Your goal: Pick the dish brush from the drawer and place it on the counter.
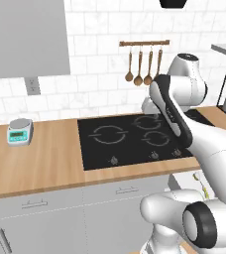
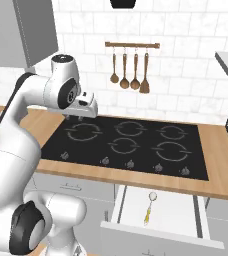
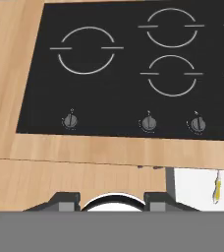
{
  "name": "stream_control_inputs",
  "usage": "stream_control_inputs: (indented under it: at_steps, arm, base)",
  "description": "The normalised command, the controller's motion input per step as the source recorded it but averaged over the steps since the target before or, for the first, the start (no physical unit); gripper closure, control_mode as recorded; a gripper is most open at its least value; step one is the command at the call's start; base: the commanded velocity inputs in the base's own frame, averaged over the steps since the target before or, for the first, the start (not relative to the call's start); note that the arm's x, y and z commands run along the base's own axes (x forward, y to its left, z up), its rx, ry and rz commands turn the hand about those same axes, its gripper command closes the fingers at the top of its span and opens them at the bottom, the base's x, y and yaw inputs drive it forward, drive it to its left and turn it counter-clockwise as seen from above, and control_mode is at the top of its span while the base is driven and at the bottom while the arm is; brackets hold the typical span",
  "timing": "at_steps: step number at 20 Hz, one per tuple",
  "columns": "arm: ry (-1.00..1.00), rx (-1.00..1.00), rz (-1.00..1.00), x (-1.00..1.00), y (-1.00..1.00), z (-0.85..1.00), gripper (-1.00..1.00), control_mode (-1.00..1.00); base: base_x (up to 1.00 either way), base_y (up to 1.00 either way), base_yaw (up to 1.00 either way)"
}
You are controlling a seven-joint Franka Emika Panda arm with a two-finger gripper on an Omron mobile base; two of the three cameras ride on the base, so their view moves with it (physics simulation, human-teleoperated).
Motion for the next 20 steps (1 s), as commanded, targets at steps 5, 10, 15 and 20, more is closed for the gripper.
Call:
stream_control_inputs:
  at_steps: [5, 10, 15, 20]
  arm:
    - [0.0, 0.04, 0.0, -0.32, -0.2, 0.0, -1.0, -1.0]
    - [0.11, 0.01, -0.04, -0.55, -0.45, -0.4, -1.0, -1.0]
    - [0.1, 0.0, -0.01, -0.02, -0.11, -0.63, -1.0, -1.0]
    - [0.0, 0.0, 0.0, 0.0, -0.01, -0.16, -1.0, 1.0]
  base:
    - [0.0, 0.0, 0.0]
    - [0.0, 0.0, 0.0]
    - [0.0, 0.0, 0.0]
    - [-0.18, 0.01, -0.07]
